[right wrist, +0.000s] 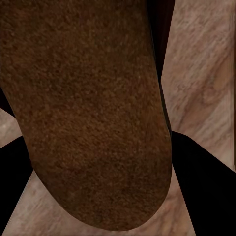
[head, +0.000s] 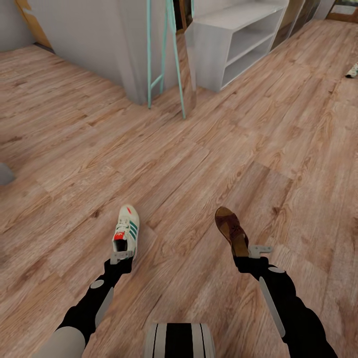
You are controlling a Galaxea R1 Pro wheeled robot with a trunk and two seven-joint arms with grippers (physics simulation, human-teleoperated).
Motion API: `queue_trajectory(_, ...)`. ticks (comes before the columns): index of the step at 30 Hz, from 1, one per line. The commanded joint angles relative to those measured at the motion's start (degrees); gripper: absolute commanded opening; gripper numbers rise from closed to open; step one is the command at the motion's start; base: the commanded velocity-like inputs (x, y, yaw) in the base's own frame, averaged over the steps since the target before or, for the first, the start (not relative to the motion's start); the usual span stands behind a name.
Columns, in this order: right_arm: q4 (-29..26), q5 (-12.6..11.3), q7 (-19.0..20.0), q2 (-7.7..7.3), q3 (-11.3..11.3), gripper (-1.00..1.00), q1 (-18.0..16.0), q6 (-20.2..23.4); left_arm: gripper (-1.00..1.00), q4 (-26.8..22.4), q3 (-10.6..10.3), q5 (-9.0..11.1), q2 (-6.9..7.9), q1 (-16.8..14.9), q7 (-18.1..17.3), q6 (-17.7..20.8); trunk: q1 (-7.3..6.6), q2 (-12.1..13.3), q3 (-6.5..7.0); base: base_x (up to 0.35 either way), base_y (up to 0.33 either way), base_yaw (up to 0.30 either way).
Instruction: Pick up the two gym shoes and the two sandals from the corridor floor and place them onto the hallstand (shoe rack) in the corridor, making sure they are on the rack and not on the floor. Arrange them so the two gym shoes are next to each other and the two sandals are next to each other.
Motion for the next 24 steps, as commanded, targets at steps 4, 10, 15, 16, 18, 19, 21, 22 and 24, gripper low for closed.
queue_trajectory(4, -0.06, -0.06, 0.0, -0.01, -0.01, -1.0, -0.02, 0.28, -1.0, 0.04, 0.18, 0.2, -0.03, -0.02, -0.3, -0.13, -0.11, 0.04, 1.15, 0.0, 0.0, 0.0)
queue_trajectory(10, -0.06, -0.06, 0.0, -0.01, -0.01, -1.0, -0.06, 0.28, -1.0, 0.04, 0.18, 0.2, -0.03, -0.01, -0.3, -0.11, -0.26, 0.12, 3.01, 0.0, 0.0, 0.0)
queue_trajectory(15, -0.06, -0.06, 0.0, -0.01, -0.01, -1.0, -0.03, 0.28, -1.0, 0.04, 0.18, 0.2, -0.03, -0.01, -0.24, 0.03, -0.39, 0.19, 4.59, 0.0, 0.0, 0.0)
queue_trajectory(16, -0.06, -0.06, 0.0, -0.01, -0.01, -1.0, -0.04, 0.28, -1.0, 0.04, 0.18, 0.2, -0.03, -0.01, -0.24, 0.05, -0.42, 0.21, 4.91, 0.0, 0.0, 0.0)
queue_trajectory(18, -0.06, -0.06, 0.0, -0.01, -0.01, -1.0, -0.03, 0.28, -1.0, 0.04, 0.21, 0.2, -0.03, -0.02, -0.22, 0.1, -0.47, 0.23, 5.54, 0.0, 0.0, 0.0)
queue_trajectory(19, -0.06, -0.06, 0.0, -0.01, -0.01, -1.0, -0.05, 0.28, -1.0, -0.05, 0.23, 0.2, -0.03, -0.02, -0.22, 0.15, -0.49, 0.25, 5.85, 0.0, 0.0, 0.0)
queue_trajectory(21, -0.06, -0.06, 0.0, -0.01, -0.01, -1.0, -0.06, 0.28, -1.0, -0.84, 0.24, 0.23, -0.03, -0.02, -0.17, 0.26, -0.55, 0.27, 6.48, 0.0, 0.0, 0.0)
queue_trajectory(22, -0.06, -0.06, 0.0, -0.01, -0.01, -1.0, -0.04, 0.28, -1.0, -1.1, 0.23, 0.26, -0.03, -0.02, -0.16, 0.36, -0.57, 0.29, 6.8, 0.0, 0.0, 0.0)
queue_trajectory(24, -0.06, -0.06, 0.0, -0.01, -0.01, -1.0, -0.03, 0.28, -1.0, -1.84, 0.21, 0.31, -0.03, -0.02, -0.14, 1.22, -0.62, 0.31, 7.43, 0.0, 0.0, 0.0)
